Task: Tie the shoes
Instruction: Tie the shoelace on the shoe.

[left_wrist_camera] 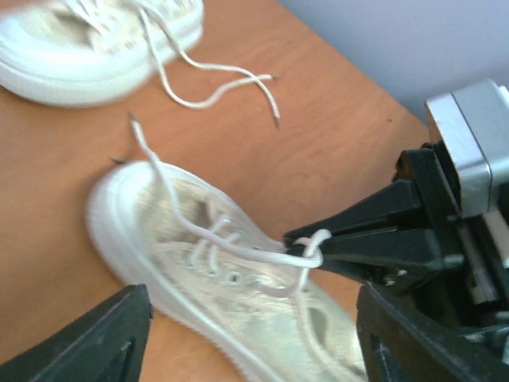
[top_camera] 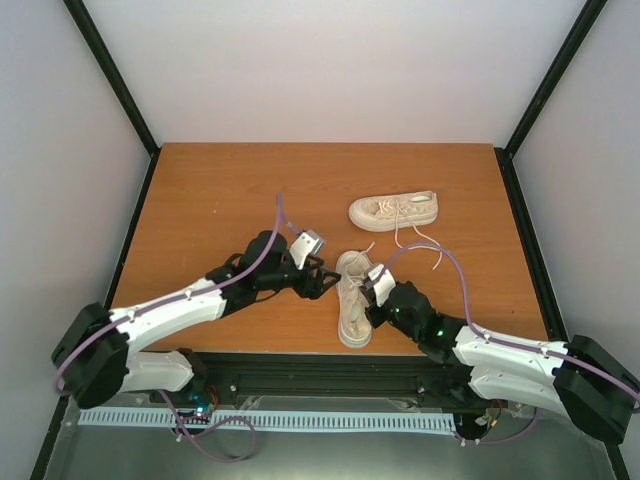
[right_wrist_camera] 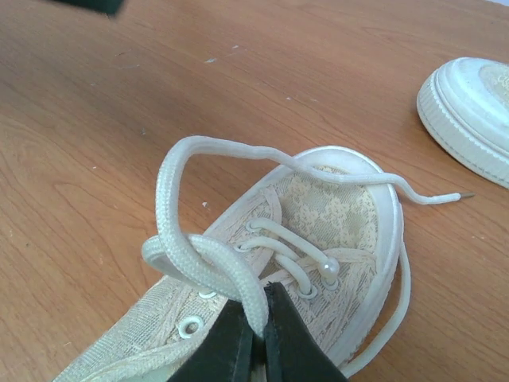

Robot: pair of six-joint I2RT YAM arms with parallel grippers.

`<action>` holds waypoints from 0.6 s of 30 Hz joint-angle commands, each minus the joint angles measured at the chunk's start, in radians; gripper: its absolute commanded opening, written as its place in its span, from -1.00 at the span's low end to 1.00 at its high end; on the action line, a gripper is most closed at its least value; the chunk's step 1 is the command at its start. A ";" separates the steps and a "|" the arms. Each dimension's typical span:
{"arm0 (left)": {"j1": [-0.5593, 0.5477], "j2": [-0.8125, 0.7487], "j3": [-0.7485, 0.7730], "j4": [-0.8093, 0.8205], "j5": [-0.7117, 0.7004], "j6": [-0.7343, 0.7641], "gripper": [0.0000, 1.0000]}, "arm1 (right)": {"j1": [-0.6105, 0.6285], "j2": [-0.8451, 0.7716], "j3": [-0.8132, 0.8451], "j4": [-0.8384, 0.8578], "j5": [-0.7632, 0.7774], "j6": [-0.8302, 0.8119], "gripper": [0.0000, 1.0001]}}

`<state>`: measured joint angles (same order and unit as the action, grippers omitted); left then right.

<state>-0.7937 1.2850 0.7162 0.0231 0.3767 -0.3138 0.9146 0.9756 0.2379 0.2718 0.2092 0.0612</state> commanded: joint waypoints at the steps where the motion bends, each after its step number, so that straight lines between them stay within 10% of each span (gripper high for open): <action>1: -0.027 -0.098 -0.075 0.090 -0.213 0.122 0.52 | -0.007 0.010 0.023 0.038 -0.004 0.047 -0.94; 4: -0.083 -0.090 -0.106 0.148 -0.301 0.183 0.95 | -0.014 0.008 0.030 0.027 -0.021 0.070 -0.94; 18: -0.240 0.185 -0.133 0.510 -0.482 0.395 0.91 | -0.051 -0.006 0.043 -0.002 -0.088 0.107 -0.94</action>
<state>-1.0172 1.4311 0.5285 0.4328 -0.0540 0.0093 0.8738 0.9855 0.2520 0.2462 0.1375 0.1482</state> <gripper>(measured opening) 0.974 0.033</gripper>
